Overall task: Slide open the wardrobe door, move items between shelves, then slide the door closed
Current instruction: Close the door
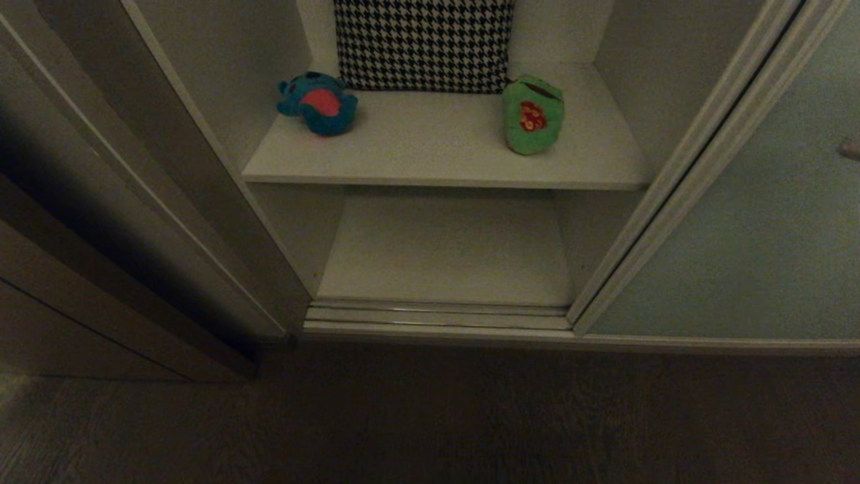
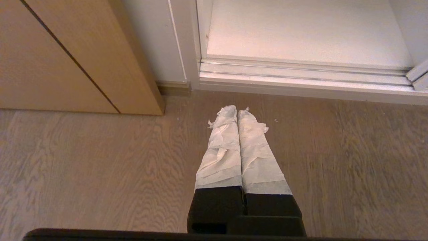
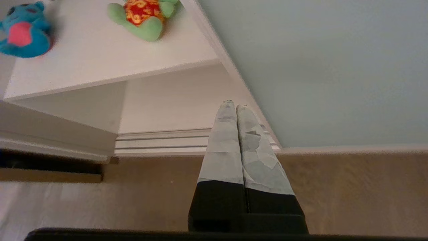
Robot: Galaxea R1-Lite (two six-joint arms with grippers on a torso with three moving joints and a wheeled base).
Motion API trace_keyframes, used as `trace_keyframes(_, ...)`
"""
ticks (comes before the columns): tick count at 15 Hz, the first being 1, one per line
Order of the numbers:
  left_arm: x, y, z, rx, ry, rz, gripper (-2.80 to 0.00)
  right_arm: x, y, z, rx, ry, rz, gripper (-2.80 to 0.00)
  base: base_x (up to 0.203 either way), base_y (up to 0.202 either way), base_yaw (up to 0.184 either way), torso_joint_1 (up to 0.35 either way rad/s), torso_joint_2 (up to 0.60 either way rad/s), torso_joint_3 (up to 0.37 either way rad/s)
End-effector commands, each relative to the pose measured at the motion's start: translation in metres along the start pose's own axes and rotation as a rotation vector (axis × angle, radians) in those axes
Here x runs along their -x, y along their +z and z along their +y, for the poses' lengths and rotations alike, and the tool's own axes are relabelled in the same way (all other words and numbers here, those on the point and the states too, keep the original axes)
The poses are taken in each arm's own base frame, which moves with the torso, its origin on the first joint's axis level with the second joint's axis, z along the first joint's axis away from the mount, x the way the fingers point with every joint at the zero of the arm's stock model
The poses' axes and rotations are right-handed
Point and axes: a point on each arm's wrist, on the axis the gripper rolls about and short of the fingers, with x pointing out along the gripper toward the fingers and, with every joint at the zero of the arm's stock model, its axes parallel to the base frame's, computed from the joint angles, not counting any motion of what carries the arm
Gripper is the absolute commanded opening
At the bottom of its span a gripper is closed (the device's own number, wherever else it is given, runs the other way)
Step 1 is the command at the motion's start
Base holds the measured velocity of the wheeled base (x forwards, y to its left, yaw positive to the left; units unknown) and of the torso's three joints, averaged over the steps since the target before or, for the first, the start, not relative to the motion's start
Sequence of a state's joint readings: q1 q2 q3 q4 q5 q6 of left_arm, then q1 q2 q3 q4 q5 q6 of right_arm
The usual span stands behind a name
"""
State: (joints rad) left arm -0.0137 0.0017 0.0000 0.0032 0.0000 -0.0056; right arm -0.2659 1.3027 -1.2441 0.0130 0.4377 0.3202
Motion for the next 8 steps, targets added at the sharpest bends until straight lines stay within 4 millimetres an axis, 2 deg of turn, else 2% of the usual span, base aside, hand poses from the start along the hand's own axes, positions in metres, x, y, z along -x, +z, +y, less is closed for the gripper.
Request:
trace_keyframes(1, 0.0, 0.0, 0.0, 0.001, 0.0, 0.001, -2.8, -0.032, -0.001, -0.003, -0.012, 0.038, 0.042, -2.8, 0.0, 0.0, 0.0, 0.0, 0.0, 0.0)
trace_keyframes(4, 0.0, 0.0, 0.0, 0.001, 0.0, 0.001, -2.8, -0.052, -0.003, -0.001, -0.009, 0.069, 0.064, -2.8, 0.0, 0.0, 0.0, 0.0, 0.0, 0.0)
trace_keyframes(8, 0.0, 0.0, 0.0, 0.001, 0.0, 0.001, -2.8, -0.069, -0.01, -0.009, -0.022, 0.056, 0.09, -2.8, 0.0, 0.0, 0.0, 0.0, 0.0, 0.0)
